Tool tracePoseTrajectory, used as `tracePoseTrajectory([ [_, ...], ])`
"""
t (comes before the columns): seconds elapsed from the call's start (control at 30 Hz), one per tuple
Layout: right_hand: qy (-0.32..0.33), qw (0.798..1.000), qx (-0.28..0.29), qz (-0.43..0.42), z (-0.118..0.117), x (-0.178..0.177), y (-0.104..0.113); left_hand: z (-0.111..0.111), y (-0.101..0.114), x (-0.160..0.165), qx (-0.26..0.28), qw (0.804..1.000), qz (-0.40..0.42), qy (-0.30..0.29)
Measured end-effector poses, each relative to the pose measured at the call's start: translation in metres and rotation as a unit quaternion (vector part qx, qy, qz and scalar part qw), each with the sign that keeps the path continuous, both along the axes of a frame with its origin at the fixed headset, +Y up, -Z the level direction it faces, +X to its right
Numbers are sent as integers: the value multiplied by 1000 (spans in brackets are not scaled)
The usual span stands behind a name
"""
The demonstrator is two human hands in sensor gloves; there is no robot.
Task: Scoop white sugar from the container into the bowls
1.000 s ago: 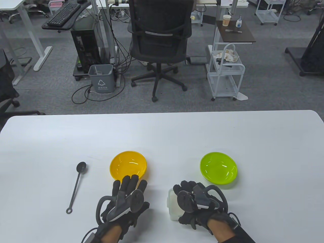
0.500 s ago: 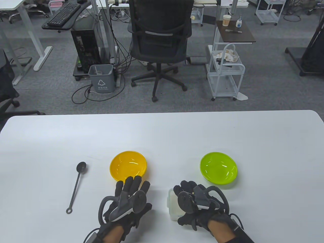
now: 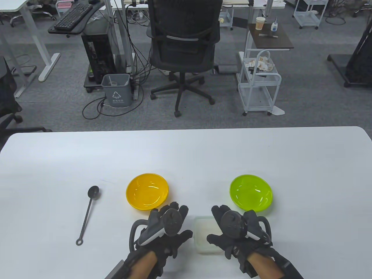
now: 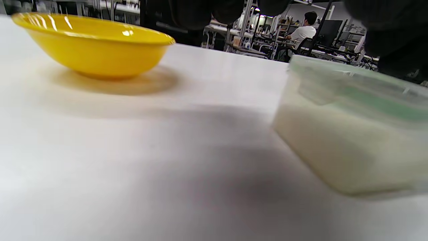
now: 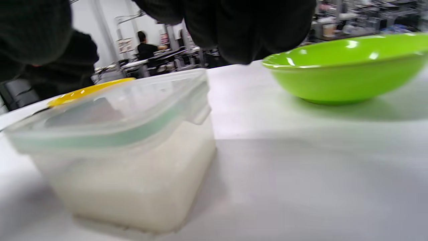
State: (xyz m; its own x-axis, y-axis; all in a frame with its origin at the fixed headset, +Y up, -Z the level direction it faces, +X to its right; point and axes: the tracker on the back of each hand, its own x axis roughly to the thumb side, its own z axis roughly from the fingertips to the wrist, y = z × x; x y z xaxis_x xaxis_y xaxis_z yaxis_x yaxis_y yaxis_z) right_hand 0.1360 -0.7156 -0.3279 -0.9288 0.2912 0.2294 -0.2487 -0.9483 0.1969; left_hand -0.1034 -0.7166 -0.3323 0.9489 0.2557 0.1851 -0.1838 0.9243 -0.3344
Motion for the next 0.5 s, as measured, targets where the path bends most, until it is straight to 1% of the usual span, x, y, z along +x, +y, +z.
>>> tracePoseTrajectory([
  [0.1, -61, 996, -27, -61, -1, 14, -8, -5, -6, 9, -42, 998, 33, 22],
  [0.13, -88, 991, -40, -90, -2, 19, -14, -6, -11, 11, -62, 997, 39, 35],
  [0.23, -149, 971, -86, -165, -5, 28, -33, -7, -26, 12, -92, 993, 46, 52],
  [0.33, -168, 957, -131, -195, -8, 31, -45, -7, -38, 10, -116, 989, 63, 65],
  [0.37, -174, 951, -151, -206, -9, 31, -51, -7, -41, 9, -121, 986, 99, 66],
  [0.43, -182, 946, -156, -221, -9, 31, -52, -7, -44, 8, -134, 980, 125, 82],
  [0.5, -185, 945, -158, -219, -9, 32, -52, -6, -45, 6, -135, 979, 127, 88],
])
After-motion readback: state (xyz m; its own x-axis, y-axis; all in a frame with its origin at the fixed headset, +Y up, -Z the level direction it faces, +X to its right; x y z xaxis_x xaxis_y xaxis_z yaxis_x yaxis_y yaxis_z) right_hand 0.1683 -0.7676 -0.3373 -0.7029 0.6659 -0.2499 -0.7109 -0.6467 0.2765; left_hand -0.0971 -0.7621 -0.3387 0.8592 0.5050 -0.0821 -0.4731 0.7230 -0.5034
